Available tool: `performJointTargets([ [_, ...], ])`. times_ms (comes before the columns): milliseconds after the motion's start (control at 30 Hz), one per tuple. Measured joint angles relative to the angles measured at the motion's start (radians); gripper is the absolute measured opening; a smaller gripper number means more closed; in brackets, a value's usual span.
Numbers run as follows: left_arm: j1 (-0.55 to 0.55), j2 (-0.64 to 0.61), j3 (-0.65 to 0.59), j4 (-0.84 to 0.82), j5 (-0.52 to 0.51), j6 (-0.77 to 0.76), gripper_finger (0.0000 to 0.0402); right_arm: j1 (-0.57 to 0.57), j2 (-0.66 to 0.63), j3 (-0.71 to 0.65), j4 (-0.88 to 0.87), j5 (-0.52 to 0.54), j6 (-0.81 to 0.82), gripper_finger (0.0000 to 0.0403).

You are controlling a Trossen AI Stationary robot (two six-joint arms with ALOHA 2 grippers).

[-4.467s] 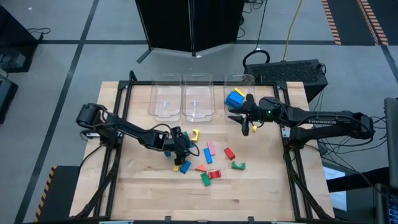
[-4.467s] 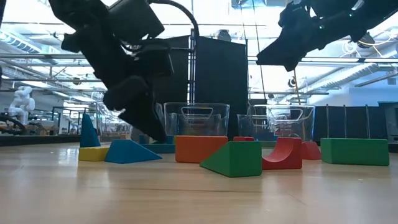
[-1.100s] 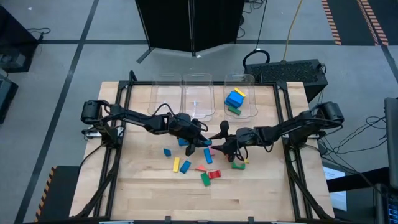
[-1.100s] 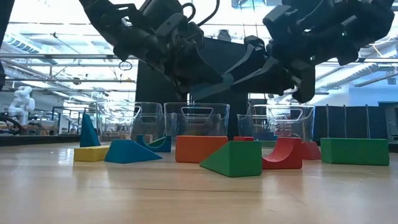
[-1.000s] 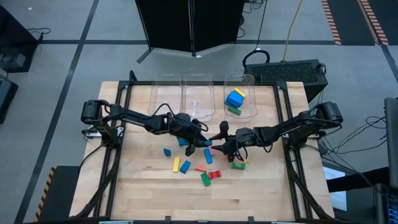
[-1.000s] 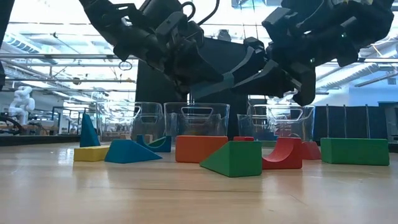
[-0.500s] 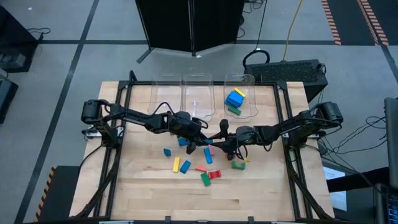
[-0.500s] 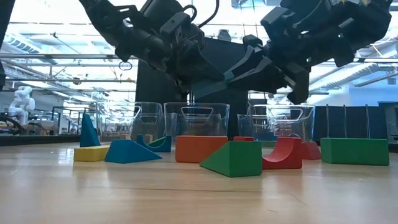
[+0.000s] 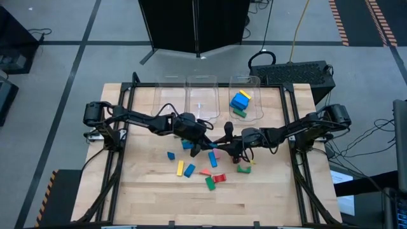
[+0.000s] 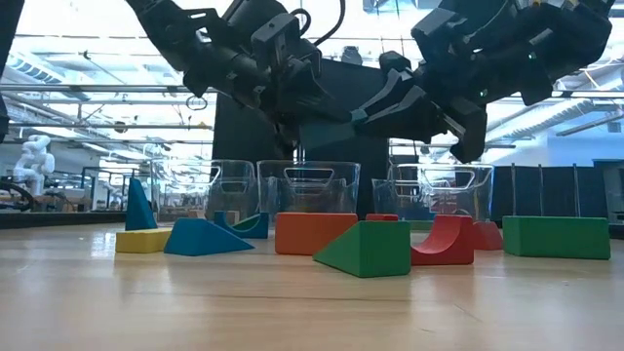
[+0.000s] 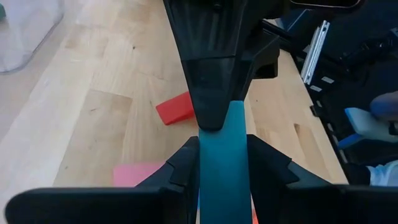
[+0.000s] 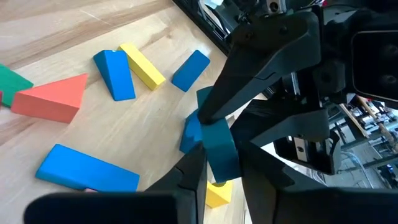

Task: Sort blocks by size
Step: Put the dark blue rectangular block into the right transparent bin

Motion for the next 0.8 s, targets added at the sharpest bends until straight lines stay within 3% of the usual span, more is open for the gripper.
performJointTargets([
  [300,0.008,0.000,0.002,0.002,0.001,-0.020,0.0107,-0.001,0.000,0.000,-0.003,0.004,0.002,0.0064],
  [633,0.030,-0.010,0.008,0.008,0.015,-0.017,0.0241,0.002,-0.026,0.000,-0.038,0.004,0.037,0.0054],
  [800,0.048,-0.064,0.007,-0.025,0.027,0.010,0.0261,0.001,-0.126,0.000,-0.139,0.130,0.137,0.0054],
])
